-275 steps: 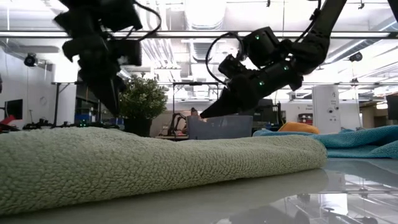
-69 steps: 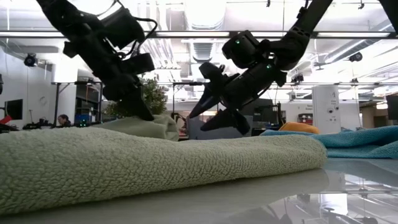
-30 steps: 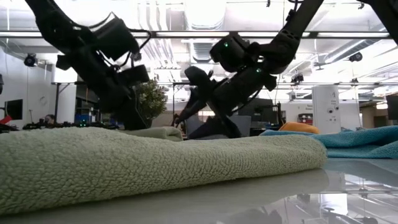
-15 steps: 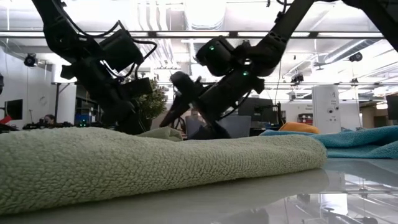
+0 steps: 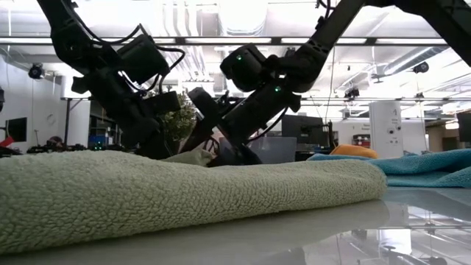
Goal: Fold microfiber towels
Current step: Put the folded green towel into the black bin
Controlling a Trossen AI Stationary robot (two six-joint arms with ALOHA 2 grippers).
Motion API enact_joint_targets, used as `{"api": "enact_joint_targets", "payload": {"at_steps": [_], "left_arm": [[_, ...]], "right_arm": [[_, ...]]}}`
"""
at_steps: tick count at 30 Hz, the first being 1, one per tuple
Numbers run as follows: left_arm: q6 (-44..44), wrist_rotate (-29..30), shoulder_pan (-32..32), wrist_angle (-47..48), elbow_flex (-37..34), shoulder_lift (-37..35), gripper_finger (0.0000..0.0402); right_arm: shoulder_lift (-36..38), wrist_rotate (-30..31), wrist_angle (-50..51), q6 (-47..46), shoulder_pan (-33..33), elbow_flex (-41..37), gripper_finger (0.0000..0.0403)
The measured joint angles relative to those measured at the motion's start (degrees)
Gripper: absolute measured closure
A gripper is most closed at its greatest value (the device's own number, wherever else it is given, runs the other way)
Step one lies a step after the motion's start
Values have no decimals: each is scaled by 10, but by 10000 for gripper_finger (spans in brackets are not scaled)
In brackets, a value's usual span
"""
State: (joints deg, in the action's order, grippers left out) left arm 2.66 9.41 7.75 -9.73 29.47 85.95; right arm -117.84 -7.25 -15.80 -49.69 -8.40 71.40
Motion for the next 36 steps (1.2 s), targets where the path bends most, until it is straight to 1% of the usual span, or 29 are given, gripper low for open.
{"api": "enact_joint_targets", "payload": {"at_steps": [3,6,11,13,16,20,24,28,30,32,36], "left_arm": [[0,0,0,-3,0,0,279],[0,-1,0,-3,0,0,279],[0,-1,0,-3,1,-7,279],[-3,-1,0,-1,2,-14,279],[-8,-2,0,3,1,-39,279],[-28,-3,0,36,0,-91,279],[-54,1,0,60,-2,-156,279],[-83,3,0,65,-3,-225,279],[-104,8,0,55,-3,-260,279],[-124,17,0,55,-3,-295,279],[-154,32,0,23,-7,-352,279]], "right_arm": [[-3,4,-8,2,0,0,212],[-2,19,-10,25,1,0,265],[-1,24,-19,59,2,1,354],[-1,26,-27,69,3,1,380],[2,30,-28,85,5,0,385],[14,30,-21,110,8,0,387],[40,29,27,131,8,1,388],[76,30,102,168,9,10,388],[96,29,161,201,8,24,389],[111,28,228,238,2,46,389],[127,29,365,317,-12,111,389]]}}
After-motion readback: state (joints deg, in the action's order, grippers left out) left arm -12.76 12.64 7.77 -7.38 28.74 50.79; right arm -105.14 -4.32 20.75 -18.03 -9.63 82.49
